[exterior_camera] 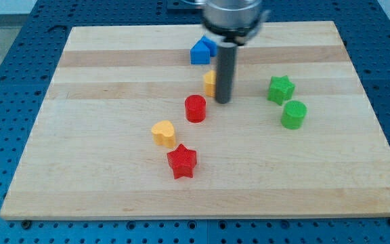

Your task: Slide hexagon to the center left

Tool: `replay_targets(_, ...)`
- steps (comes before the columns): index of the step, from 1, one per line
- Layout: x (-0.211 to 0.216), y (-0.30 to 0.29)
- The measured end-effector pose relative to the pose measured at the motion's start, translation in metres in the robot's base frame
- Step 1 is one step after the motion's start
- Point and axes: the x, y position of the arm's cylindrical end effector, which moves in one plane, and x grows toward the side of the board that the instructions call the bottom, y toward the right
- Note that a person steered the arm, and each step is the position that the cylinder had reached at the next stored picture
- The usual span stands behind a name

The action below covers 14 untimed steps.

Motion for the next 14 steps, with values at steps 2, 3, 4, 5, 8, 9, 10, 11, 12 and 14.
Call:
replay_targets(2,-0.013,0.028)
replay_targets(3,-0.04,0.063)
replay_targets(4,-0.067,0.051)
replay_targets(5,-0.067,-0.024)
replay_targets(8,-0.064,-0.059)
replay_targets(9,-0.065,-0.006)
replay_targets(10,-0.049,0.015)
replay_targets(11,-0.016,-0.036)
replay_targets(12,-0.004,-0.137)
replay_targets(14,0.001,-0.241)
